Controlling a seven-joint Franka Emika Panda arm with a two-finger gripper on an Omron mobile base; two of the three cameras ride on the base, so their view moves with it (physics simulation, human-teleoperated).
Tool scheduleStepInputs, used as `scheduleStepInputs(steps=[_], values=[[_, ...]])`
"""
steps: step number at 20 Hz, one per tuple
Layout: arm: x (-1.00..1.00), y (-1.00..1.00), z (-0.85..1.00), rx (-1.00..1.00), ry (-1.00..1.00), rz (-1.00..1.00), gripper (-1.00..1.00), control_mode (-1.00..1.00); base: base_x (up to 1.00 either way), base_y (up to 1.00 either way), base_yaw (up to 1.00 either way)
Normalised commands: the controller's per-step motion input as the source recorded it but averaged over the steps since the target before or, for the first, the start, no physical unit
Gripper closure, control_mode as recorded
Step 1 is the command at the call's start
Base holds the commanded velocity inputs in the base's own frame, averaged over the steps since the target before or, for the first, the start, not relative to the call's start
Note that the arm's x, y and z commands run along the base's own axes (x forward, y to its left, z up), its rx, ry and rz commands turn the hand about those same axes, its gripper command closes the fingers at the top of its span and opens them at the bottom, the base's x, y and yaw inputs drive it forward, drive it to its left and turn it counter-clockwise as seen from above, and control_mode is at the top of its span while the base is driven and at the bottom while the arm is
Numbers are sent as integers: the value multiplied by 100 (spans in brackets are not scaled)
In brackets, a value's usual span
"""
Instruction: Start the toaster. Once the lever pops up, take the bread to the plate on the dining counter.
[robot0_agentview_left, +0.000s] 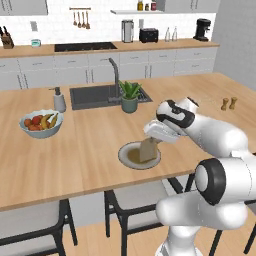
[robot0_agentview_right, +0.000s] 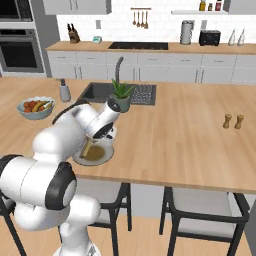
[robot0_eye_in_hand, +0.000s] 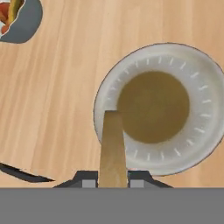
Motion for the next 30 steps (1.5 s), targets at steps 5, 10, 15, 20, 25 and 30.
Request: scheduleStepInputs(steps=[5, 10, 15, 20, 25, 30], values=[[82, 9, -40, 0, -3, 30, 100, -100, 0, 0, 0], [43, 28, -21, 1, -12, 14, 100, -100, 0, 0, 0], [5, 38, -25, 5, -11, 1, 100, -100, 0, 0, 0], [0, 28, -38, 5, -4, 0, -100, -100, 0, 0, 0], [1, -3, -27, 0, 0, -9, -100, -100, 0, 0, 0], [0, -45, -5, -2, 0, -15, -100, -100, 0, 0, 0]])
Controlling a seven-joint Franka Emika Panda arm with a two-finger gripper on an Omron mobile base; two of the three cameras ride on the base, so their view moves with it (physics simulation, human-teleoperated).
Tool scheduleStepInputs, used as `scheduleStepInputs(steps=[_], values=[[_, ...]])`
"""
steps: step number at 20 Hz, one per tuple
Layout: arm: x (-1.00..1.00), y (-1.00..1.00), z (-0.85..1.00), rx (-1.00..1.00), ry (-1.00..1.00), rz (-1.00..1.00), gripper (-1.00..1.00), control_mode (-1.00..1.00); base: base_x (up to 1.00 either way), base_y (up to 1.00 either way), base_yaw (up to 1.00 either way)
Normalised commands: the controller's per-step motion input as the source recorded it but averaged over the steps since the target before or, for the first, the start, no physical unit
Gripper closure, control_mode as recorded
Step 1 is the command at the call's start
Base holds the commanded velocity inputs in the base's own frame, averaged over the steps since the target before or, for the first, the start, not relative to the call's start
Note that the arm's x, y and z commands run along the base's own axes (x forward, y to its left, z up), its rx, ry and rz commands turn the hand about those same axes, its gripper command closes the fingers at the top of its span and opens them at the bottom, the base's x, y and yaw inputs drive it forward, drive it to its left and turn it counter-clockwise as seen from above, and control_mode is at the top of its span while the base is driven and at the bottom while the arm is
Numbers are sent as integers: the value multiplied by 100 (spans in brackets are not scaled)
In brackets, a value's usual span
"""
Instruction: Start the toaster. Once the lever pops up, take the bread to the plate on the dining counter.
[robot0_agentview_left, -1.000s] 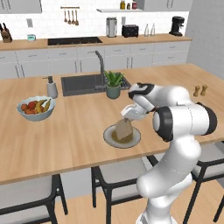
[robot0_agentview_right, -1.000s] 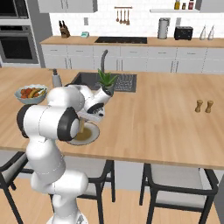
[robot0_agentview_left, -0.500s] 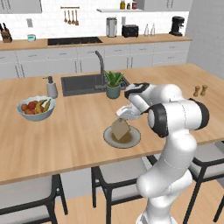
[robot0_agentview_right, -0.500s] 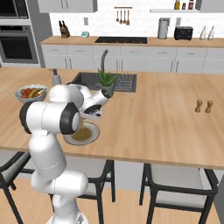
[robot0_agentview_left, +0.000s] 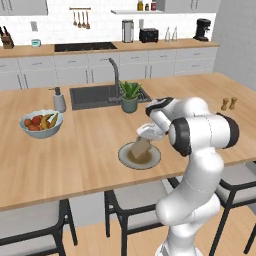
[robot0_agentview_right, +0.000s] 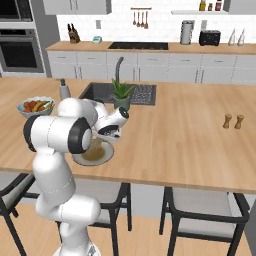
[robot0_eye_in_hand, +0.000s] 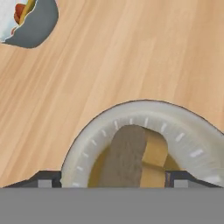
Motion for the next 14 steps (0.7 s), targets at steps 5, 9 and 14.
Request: scheduleStepInputs(steps=[5, 9, 14], values=[[0, -64, 0, -1, 2, -24, -100, -100, 0, 0, 0], [0, -41, 0, -6, 3, -28, -100, -100, 0, 0, 0], [-33, -24, 31, -6, 0, -28, -100, -100, 0, 0, 0]])
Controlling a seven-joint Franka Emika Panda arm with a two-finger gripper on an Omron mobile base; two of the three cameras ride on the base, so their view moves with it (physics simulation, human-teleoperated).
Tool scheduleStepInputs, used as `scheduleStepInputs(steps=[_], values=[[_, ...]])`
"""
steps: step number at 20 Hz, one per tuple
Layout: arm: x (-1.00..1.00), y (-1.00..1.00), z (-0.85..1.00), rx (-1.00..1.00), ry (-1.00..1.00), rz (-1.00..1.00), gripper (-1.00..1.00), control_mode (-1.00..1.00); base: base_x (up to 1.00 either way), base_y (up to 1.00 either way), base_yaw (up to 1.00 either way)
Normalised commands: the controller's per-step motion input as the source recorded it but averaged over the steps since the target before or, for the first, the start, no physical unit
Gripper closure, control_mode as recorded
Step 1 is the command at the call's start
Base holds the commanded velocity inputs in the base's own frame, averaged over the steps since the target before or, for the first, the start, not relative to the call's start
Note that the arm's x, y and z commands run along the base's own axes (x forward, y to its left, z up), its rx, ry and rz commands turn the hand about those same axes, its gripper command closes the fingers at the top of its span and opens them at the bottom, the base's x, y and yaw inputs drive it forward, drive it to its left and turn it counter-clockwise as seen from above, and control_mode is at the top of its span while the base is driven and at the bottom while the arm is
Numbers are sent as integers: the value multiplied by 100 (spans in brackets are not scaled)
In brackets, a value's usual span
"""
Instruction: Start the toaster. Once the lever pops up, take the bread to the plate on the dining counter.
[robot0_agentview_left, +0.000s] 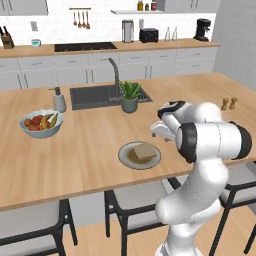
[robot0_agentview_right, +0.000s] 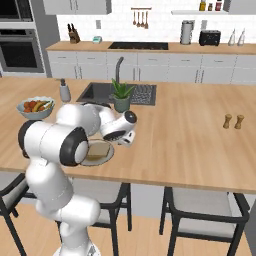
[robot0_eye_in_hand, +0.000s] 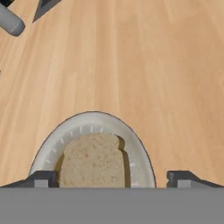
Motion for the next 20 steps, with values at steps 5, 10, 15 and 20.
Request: scheduleStepInputs(steps=[5, 10, 15, 20], values=[[-85, 0, 99, 0, 0, -22, -100, -100, 0, 0, 0], [-83, 0, 100, 0, 0, -22, -100, -100, 0, 0, 0], [-76, 0, 100, 0, 2, -13, -100, -100, 0, 0, 0], [-84, 4, 77, -2, 17, -8, -100, -100, 0, 0, 0]])
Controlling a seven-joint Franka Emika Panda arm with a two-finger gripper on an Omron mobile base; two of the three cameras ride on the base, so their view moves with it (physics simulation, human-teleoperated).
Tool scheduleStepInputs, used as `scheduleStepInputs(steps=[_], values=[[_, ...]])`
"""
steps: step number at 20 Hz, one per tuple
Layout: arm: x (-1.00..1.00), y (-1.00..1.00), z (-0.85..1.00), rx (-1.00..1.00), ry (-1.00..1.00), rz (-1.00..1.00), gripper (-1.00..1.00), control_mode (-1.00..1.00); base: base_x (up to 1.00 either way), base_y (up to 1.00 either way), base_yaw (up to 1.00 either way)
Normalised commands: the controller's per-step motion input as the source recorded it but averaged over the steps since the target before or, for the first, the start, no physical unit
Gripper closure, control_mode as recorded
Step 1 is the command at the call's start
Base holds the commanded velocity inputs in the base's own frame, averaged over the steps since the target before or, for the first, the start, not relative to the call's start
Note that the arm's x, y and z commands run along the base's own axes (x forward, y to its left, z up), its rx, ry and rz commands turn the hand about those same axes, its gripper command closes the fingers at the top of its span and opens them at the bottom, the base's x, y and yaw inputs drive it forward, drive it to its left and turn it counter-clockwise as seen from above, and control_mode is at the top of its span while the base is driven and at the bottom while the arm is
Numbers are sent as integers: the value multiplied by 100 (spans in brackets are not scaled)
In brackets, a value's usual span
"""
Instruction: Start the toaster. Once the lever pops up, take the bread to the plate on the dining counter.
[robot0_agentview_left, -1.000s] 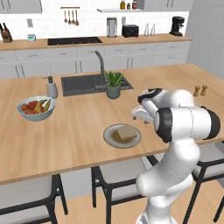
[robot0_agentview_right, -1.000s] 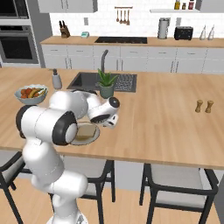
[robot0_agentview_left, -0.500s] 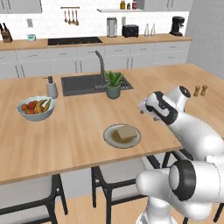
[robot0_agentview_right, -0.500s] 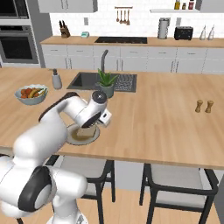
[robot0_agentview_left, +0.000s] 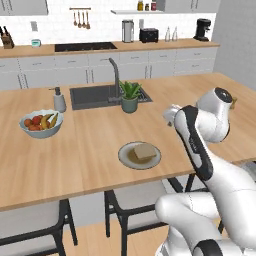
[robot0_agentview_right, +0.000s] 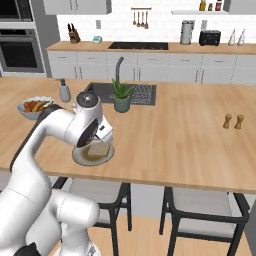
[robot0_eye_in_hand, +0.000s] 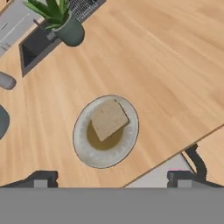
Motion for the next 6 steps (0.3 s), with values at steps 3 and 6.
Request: scheduleStepInputs(steps=[3, 6], values=[[-93, 13, 46, -9, 15, -4, -100, -100, 0, 0, 0], [-90, 19, 25, -11, 17, 0, -100, -100, 0, 0, 0]])
